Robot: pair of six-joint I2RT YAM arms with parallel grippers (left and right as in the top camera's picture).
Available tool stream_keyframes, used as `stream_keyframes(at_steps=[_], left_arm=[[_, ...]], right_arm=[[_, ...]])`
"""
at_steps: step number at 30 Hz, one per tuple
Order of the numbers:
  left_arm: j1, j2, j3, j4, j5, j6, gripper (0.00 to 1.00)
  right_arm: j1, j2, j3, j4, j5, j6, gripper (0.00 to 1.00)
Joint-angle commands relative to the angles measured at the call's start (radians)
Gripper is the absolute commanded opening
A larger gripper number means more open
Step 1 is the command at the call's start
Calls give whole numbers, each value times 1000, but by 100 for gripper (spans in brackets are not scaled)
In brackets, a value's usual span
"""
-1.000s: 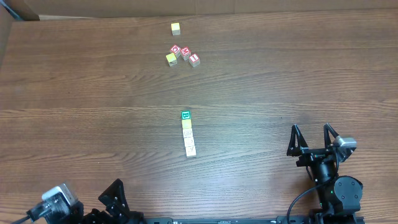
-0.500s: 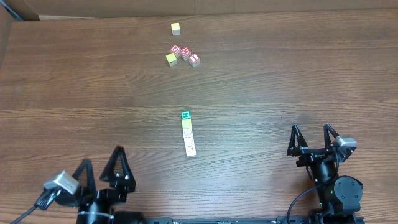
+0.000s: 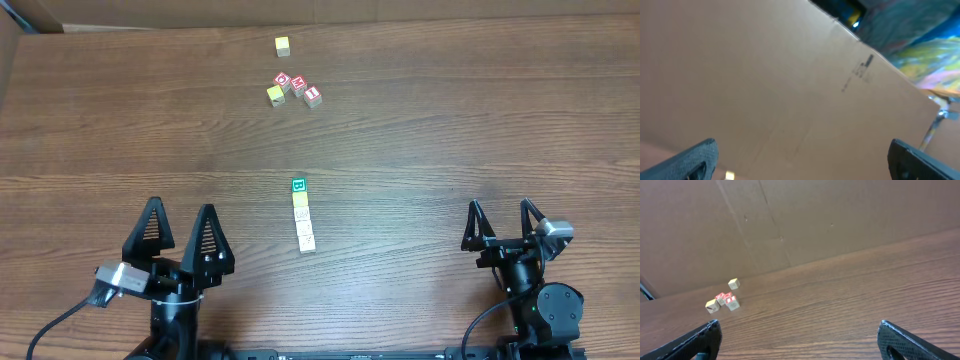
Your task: Flip 5 blocks
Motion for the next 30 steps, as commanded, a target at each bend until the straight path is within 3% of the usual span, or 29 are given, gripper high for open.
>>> stream_keyframes(at_steps=[1, 6, 19, 24, 30], left_arm=[[5, -13, -75, 119, 22, 114, 100], [5, -13, -146, 247, 13, 160, 100], [5, -13, -281, 268, -88, 195, 100], [5, -13, -288, 123, -97, 249, 100], [5, -13, -288, -109, -97, 404, 100]], right_arm=[[5, -10, -11, 6, -1, -1, 100], [5, -10, -11, 5, -1, -1, 100], [5, -10, -11, 6, -1, -1, 100], [5, -10, -11, 6, -1, -1, 100], [5, -10, -11, 6, -1, -1, 100]])
